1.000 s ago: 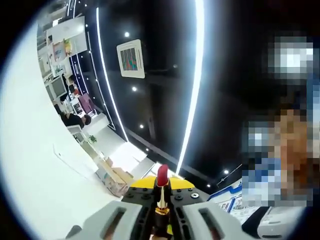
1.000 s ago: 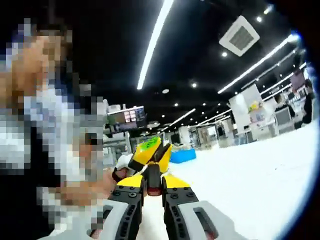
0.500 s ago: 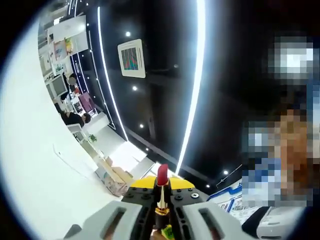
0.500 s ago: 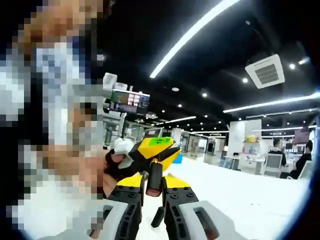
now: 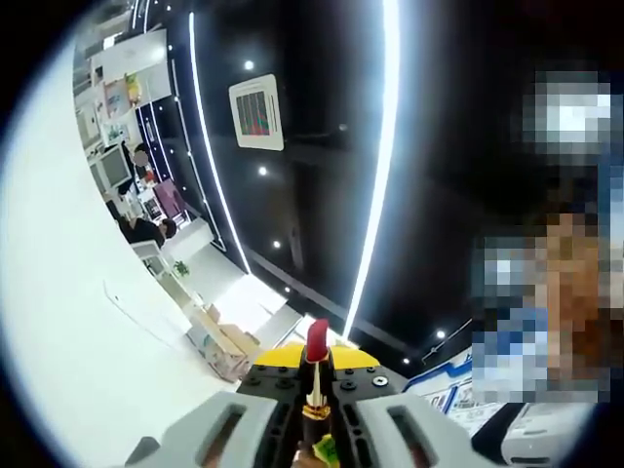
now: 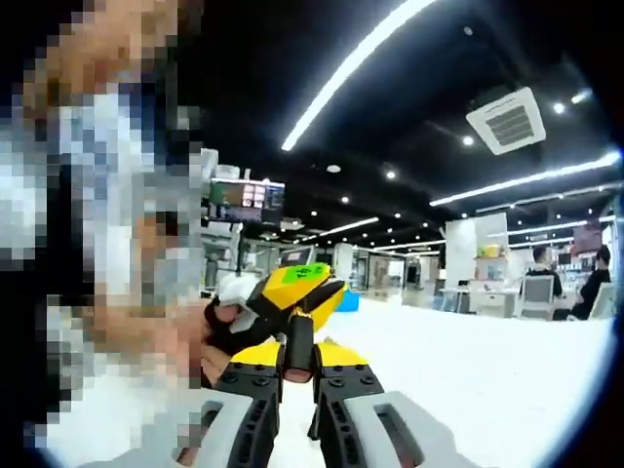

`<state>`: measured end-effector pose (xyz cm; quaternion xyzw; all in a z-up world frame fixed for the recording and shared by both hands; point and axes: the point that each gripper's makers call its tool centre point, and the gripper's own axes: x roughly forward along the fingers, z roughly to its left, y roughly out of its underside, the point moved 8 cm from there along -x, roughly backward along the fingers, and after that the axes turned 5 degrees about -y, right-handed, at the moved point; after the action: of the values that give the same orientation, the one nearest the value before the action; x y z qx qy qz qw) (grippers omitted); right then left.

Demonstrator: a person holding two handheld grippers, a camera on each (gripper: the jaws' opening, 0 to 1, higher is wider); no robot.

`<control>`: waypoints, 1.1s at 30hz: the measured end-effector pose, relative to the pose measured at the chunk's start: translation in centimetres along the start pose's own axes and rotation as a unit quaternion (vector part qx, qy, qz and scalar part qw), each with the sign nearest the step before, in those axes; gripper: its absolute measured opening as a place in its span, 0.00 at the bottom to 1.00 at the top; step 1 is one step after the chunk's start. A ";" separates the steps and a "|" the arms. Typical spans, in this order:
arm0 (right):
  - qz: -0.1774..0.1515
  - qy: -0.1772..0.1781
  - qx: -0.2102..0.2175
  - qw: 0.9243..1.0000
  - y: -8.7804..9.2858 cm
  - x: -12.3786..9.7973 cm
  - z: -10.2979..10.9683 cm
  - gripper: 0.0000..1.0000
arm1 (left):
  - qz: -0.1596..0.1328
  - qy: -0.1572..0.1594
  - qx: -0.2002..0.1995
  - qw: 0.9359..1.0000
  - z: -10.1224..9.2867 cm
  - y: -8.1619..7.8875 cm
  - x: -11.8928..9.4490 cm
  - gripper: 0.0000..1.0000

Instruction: Unscrew the lipstick cap, remove the lipstick, and put the cap back on the lipstick

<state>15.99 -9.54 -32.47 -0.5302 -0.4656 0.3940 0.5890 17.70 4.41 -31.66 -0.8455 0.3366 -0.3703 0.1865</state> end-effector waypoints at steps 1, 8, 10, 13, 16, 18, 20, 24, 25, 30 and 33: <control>-0.005 -0.004 0.021 1.000 0.1 0.0 -0.1 0.11 | 0.000 0.000 -0.001 1.000 0.0 0.0 0.0 0.09; -0.041 -0.034 0.172 0.984 0.6 0.1 -0.5 0.10 | 0.002 0.003 0.002 1.000 0.0 -0.1 0.0 0.09; -0.050 -0.046 0.217 0.974 0.7 0.1 -0.5 0.10 | 0.002 0.004 0.000 1.000 0.0 -0.1 0.0 0.09; -0.060 -0.059 0.264 0.961 0.9 0.1 -0.5 0.10 | 0.002 0.007 0.001 1.000 -0.1 0.0 0.0 0.09; -0.068 -0.074 0.306 0.947 1.2 0.2 -0.5 0.10 | 0.002 0.010 0.002 1.000 -0.1 0.0 0.0 0.09; -0.073 -0.085 0.332 0.937 1.3 0.2 -0.4 0.10 | 0.002 0.012 0.004 1.000 -0.3 0.0 0.1 0.09; -0.073 -0.091 0.348 0.930 1.4 0.3 -0.5 0.10 | 0.003 0.015 0.009 1.000 -0.4 0.0 0.1 0.09; -0.095 -0.113 0.404 0.903 1.4 0.4 -0.4 0.10 | 0.000 0.022 0.008 1.000 -0.5 0.0 0.2 0.09; -0.102 -0.121 0.425 0.891 1.5 0.4 -0.4 0.10 | 0.000 0.025 0.008 1.000 -0.6 0.0 0.2 0.09; -0.113 -0.134 0.462 0.870 1.9 0.5 -0.4 0.10 | -0.002 0.028 0.006 1.000 -0.7 0.0 0.3 0.09; -0.108 -0.131 0.452 0.876 1.8 0.4 -0.4 0.10 | 0.000 0.027 0.005 1.000 -0.7 0.0 0.3 0.09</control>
<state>16.56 -8.99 -34.16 -0.0963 -0.3638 0.5612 0.7372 17.34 4.18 -31.09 -0.8344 0.3391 -0.3945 0.1821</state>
